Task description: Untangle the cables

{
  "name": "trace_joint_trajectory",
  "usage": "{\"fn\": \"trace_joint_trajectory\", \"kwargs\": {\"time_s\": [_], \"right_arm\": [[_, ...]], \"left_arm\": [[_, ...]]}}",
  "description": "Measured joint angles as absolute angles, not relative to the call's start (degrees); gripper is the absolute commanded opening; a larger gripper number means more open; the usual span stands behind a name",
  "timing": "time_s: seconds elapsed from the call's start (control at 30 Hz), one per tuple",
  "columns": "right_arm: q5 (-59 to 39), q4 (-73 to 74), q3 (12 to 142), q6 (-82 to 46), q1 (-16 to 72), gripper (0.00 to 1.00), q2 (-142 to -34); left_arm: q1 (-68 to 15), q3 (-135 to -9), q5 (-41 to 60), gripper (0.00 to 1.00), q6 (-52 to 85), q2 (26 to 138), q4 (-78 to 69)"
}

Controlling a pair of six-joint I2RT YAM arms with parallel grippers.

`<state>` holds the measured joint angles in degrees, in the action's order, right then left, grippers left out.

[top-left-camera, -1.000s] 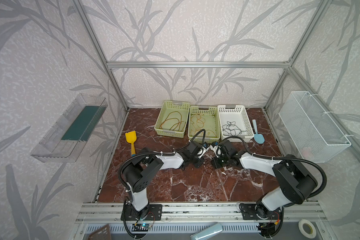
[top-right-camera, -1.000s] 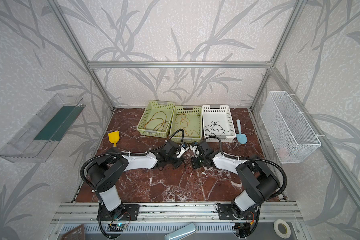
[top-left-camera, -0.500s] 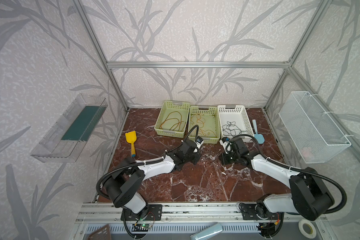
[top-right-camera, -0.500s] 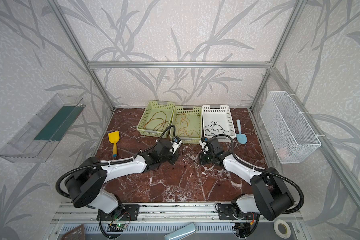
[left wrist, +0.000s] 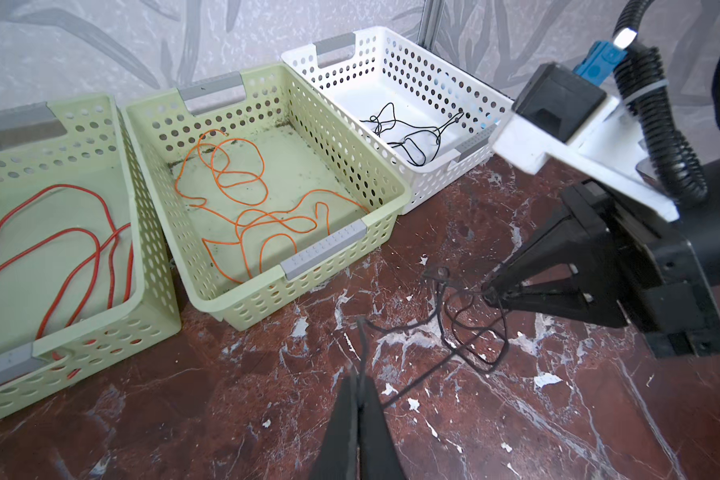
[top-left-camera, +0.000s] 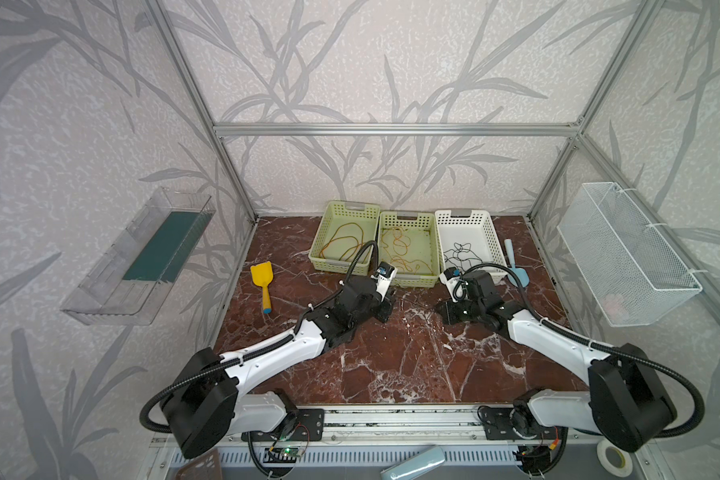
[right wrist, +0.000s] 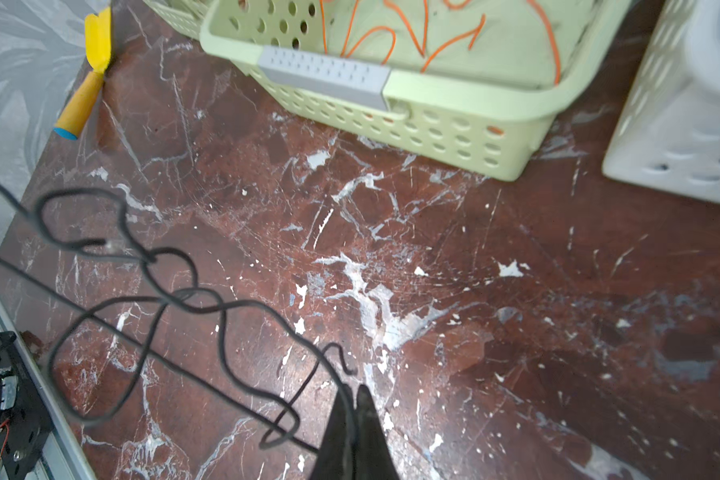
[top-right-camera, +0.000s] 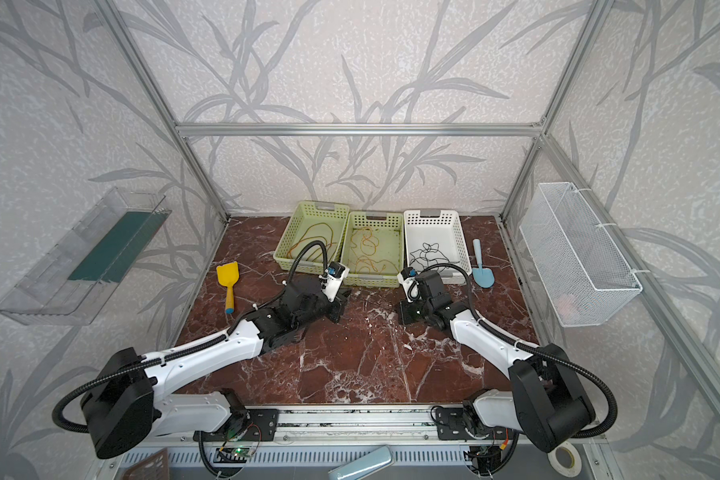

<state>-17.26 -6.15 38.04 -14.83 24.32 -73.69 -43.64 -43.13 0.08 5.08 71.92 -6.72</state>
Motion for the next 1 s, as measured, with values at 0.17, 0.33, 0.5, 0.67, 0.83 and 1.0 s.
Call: {"fn": "trace_joint_trajectory", "kwargs": {"time_s": [0.17,0.33,0.5,0.67,0.83,1.0], "right_arm": [[-17.9,-3.7,37.0,-16.8,22.3,0.05,-67.8],[-20.3,-1.5,34.8,-17.1,21.4,0.05,-63.1],[-23.6,-1.5,33.5,-15.6,20.8,0.04,-61.7],[-24.6,-3.8,33.5,-13.1,20.9,0.03,-62.9],[-22.4,-7.7,34.3,-9.9,22.9,0.03,-67.4],[-21.4,-9.8,35.0,-7.8,24.9,0.03,-70.8]], "left_arm": [[-43.0,-43.1,1.7,0.00,4.4,68.3,-5.1],[-42.2,-42.2,3.7,0.00,5.3,67.6,-5.4],[-41.4,-34.7,6.0,0.00,9.6,68.7,-11.7],[-40.9,-31.4,9.0,0.15,12.1,73.6,-17.1],[-40.1,-31.4,9.2,0.48,12.4,77.0,-17.4],[-40.7,-32.0,9.9,0.55,11.7,77.0,-17.1]]}}
